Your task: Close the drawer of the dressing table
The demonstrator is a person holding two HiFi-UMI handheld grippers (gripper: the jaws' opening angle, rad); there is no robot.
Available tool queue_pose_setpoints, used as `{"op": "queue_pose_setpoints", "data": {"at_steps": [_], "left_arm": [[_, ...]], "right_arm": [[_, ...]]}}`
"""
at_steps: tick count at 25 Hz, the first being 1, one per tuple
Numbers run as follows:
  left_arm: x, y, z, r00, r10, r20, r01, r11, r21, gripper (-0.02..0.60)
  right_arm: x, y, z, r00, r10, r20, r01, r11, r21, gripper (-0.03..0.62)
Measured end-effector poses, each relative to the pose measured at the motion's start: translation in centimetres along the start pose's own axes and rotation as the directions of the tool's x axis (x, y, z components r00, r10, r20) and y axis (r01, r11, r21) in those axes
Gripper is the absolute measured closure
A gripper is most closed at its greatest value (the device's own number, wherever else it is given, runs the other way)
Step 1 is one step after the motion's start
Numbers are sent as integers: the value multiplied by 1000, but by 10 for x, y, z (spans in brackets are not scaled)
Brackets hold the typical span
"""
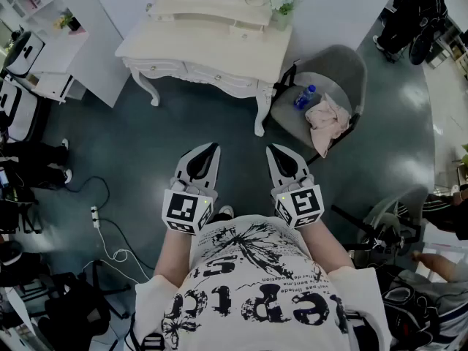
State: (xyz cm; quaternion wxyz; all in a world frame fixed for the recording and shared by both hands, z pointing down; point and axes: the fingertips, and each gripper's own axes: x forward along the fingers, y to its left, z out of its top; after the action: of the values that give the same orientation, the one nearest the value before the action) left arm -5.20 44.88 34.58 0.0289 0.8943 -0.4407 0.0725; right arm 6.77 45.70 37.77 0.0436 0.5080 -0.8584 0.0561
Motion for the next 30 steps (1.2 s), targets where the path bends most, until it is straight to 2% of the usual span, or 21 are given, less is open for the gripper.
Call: {"op": "queue_pose_setpoints", "data": {"at_steps": [14, 19, 25, 30], "left_arm": [[1, 11, -8, 1000, -15, -5, 15, 1000, -19, 561], [-6, 41, -15, 1000, -21, -8, 21, 999, -28, 561], [-19, 96, -22, 1000, -9, -12, 8, 999, -39, 561], [-18, 128, -28, 1000, -7, -24, 6, 998, -55, 561]], "right_arm": [[9, 3, -5, 1000, -23, -10, 23, 1000, 14, 577], [33, 17, -6, 999, -38, -16, 38, 999, 15, 577], [72, 41, -9, 997, -69, -31, 70, 996, 54, 577], [104, 46, -12, 992, -104, -65, 107, 993, 58, 577]]}}
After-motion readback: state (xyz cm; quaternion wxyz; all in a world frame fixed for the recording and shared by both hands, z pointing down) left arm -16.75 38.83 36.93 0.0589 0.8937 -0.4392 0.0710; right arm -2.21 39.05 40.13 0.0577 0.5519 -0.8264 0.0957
